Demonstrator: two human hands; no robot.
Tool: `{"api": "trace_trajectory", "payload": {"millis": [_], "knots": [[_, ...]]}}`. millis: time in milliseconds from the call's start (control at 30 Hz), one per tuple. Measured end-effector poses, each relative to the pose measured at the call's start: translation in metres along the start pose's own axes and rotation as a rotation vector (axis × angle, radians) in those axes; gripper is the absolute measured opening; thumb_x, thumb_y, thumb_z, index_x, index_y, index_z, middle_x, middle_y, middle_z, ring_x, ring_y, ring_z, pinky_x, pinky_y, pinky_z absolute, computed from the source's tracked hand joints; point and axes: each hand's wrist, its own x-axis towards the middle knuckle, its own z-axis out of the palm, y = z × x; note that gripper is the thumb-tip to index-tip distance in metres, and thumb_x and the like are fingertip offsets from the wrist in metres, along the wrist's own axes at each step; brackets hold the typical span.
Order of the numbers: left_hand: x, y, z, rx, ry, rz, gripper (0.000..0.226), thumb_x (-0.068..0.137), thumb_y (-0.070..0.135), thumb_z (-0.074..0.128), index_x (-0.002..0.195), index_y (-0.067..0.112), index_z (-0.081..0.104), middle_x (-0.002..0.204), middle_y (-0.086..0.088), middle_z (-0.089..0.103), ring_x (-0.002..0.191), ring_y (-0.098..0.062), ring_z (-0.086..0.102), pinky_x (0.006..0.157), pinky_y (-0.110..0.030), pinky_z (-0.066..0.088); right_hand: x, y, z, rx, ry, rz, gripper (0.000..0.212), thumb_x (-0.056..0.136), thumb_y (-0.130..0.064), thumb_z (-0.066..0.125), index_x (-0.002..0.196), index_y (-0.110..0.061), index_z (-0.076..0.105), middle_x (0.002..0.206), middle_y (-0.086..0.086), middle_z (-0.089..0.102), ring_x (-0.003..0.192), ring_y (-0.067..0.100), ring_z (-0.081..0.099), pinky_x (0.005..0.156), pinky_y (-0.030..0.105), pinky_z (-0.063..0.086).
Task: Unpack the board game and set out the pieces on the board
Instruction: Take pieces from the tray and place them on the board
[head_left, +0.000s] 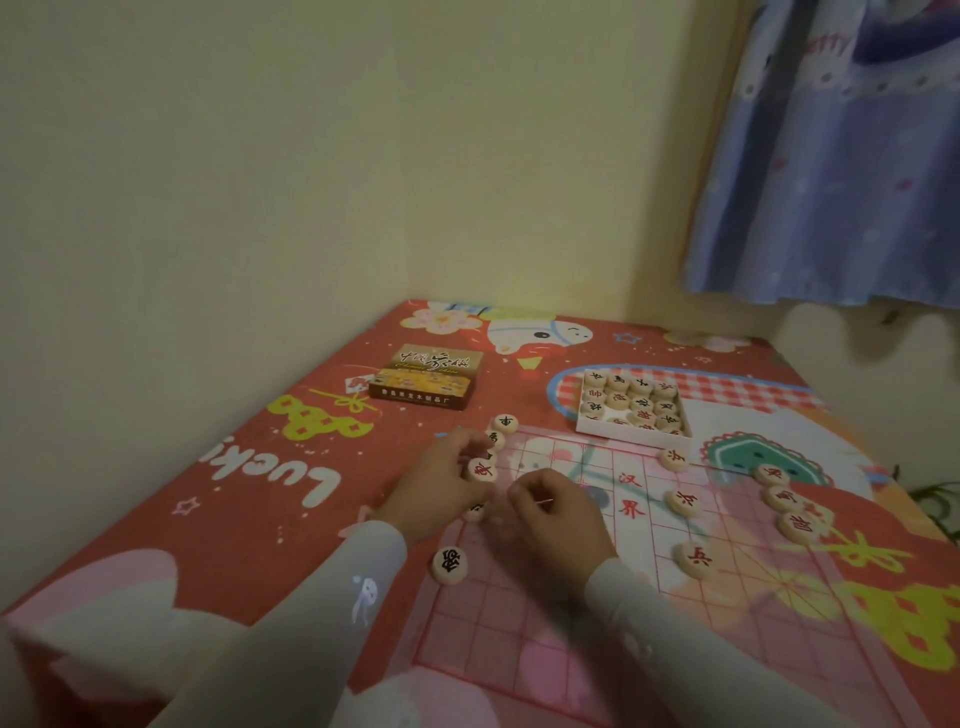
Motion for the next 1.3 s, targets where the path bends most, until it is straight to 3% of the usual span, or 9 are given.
{"api": "trace_trajectory", "payload": {"millis": [167, 267, 367, 500, 667, 800, 933, 1100, 1300], "knots": [[-0.003, 0.011, 0.012, 0.026, -0.097, 0.087, 0.051, 0.074, 0.005, 0.068, 0.120, 0.025, 0.059, 0.110, 0.004, 0.063, 0.101, -0.010, 0.063, 0.088, -0.023, 0.052, 0.012, -0.009, -0.002, 0.386, -0.032, 0.256, 0.022, 0.083, -0.033, 0.070, 0.094, -0.014, 0.064, 0.082, 0.008, 0.070, 0.072, 0.021, 0.068, 0.077, 0.046, 0.058], [-0.001, 0.017, 0.018, 0.101, -0.124, 0.137, 0.059, 0.068, 0.006, 0.065, 0.121, 0.030, 0.058, 0.104, 0.006, 0.062, 0.094, -0.009, 0.063, 0.083, -0.019, 0.051, 0.016, -0.009, -0.005, 0.438, -0.062, 0.325, 0.036, 0.076, -0.033, 0.078, 0.098, -0.007, 0.063, 0.083, 0.013, 0.072, 0.072, 0.025, 0.069, 0.077, 0.045, 0.058], [-0.002, 0.022, 0.023, 0.198, -0.133, 0.183, 0.058, 0.070, 0.007, 0.068, 0.124, 0.026, 0.058, 0.105, 0.006, 0.060, 0.092, -0.006, 0.061, 0.076, -0.009, 0.046, 0.017, -0.008, -0.013, 0.390, -0.069, 0.312, 0.037, 0.076, -0.029, 0.079, 0.097, -0.003, 0.062, 0.088, 0.015, 0.073, 0.071, 0.019, 0.068, 0.073, 0.036, 0.059], [0.000, 0.026, 0.035, 0.136, -0.155, 0.185, 0.051, 0.071, 0.010, 0.071, 0.117, 0.028, 0.060, 0.100, 0.009, 0.059, 0.092, -0.011, 0.061, 0.082, -0.024, 0.053, 0.018, 0.004, -0.029, 0.146, -0.044, 0.211, 0.031, 0.068, -0.039, 0.073, 0.086, -0.014, 0.068, 0.080, 0.003, 0.073, 0.076, 0.018, 0.071, 0.076, 0.039, 0.060], [0.011, 0.028, 0.055, 0.288, -0.197, 0.239, 0.046, 0.080, 0.024, 0.072, 0.123, 0.030, 0.058, 0.112, 0.009, 0.059, 0.103, -0.002, 0.054, 0.092, -0.025, 0.047, 0.009, 0.033, -0.085, -0.127, 0.112, 0.135, 0.029, 0.080, -0.035, 0.070, 0.106, -0.023, 0.068, 0.099, -0.009, 0.067, 0.088, 0.008, 0.063, 0.075, 0.020, 0.047], [0.022, 0.030, 0.072, 0.395, -0.199, 0.240, 0.034, 0.090, 0.037, 0.059, 0.123, 0.029, 0.058, 0.117, 0.009, 0.059, 0.110, -0.007, 0.054, 0.097, -0.032, 0.045, -0.012, 0.059, -0.134, -0.276, 0.221, 0.118, 0.028, 0.082, -0.032, 0.070, 0.107, -0.022, 0.069, 0.097, -0.005, 0.069, 0.084, 0.011, 0.065, 0.078, 0.029, 0.053], [0.033, 0.047, 0.098, 0.482, -0.230, 0.299, 0.033, 0.095, 0.040, 0.052, 0.124, 0.024, 0.058, 0.122, 0.007, 0.057, 0.113, -0.011, 0.051, 0.094, -0.026, 0.040, -0.043, 0.080, -0.184, -0.340, 0.317, 0.133, 0.026, 0.078, -0.023, 0.073, 0.104, -0.020, 0.071, 0.093, -0.002, 0.068, 0.079, 0.014, 0.065, 0.077, 0.031, 0.053], [0.052, 0.057, 0.122, 0.581, -0.272, 0.348, 0.041, 0.096, 0.047, 0.046, 0.125, 0.021, 0.058, 0.125, -0.001, 0.058, 0.117, -0.018, 0.050, 0.095, -0.033, 0.041, -0.104, 0.091, -0.222, -0.412, 0.192, 0.057, 0.027, 0.078, -0.023, 0.075, 0.102, -0.031, 0.067, 0.097, -0.007, 0.061, 0.080, 0.004, 0.063, 0.077, 0.024, 0.055], [0.045, 0.073, 0.154, 0.608, -0.348, 0.370, 0.043, 0.097, 0.048, 0.041, 0.128, 0.022, 0.057, 0.127, -0.008, 0.055, 0.120, -0.025, 0.049, 0.100, -0.038, 0.039, -0.176, 0.091, -0.239, -0.522, 0.052, 0.093, 0.037, 0.076, -0.051, 0.059, 0.109, -0.036, 0.066, 0.104, -0.020, 0.056, 0.093, -0.006, 0.056, 0.079, 0.009, 0.044]]}}
